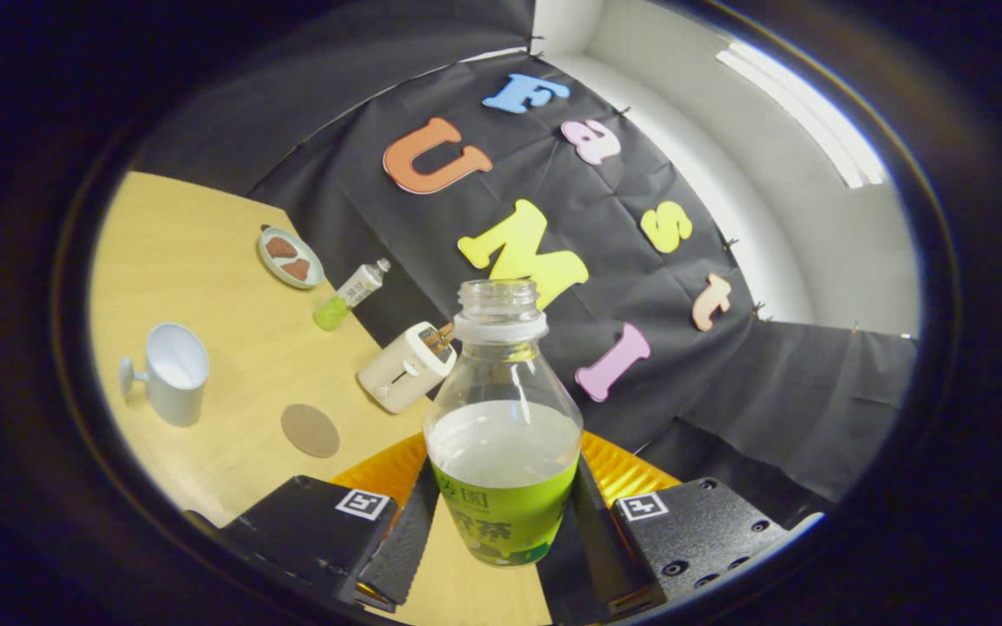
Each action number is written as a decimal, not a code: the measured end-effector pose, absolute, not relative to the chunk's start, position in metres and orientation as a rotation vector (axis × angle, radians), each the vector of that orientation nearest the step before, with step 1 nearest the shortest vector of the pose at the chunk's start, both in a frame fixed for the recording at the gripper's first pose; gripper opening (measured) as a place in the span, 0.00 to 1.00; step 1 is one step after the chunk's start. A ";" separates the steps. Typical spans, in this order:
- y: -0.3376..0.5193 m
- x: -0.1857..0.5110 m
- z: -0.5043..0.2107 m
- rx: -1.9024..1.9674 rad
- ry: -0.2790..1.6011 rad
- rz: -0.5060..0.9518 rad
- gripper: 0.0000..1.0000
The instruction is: Take the bottle from table, then pour the juice into the cup, finally place the bottle on the coaster
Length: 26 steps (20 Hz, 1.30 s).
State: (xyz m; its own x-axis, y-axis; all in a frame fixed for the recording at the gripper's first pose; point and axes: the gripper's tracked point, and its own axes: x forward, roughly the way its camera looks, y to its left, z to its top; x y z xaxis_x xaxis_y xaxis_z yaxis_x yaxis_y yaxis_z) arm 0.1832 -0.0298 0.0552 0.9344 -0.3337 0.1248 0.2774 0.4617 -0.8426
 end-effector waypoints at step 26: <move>0.038 0.213 0.010 -1.661 0.058 -0.429 0.80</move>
State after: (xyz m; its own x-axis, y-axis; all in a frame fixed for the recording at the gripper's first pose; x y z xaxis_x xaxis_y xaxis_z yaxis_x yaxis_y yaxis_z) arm 0.2130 0.0384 0.0099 0.9270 -0.2851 0.2436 0.2100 -0.1436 -0.9671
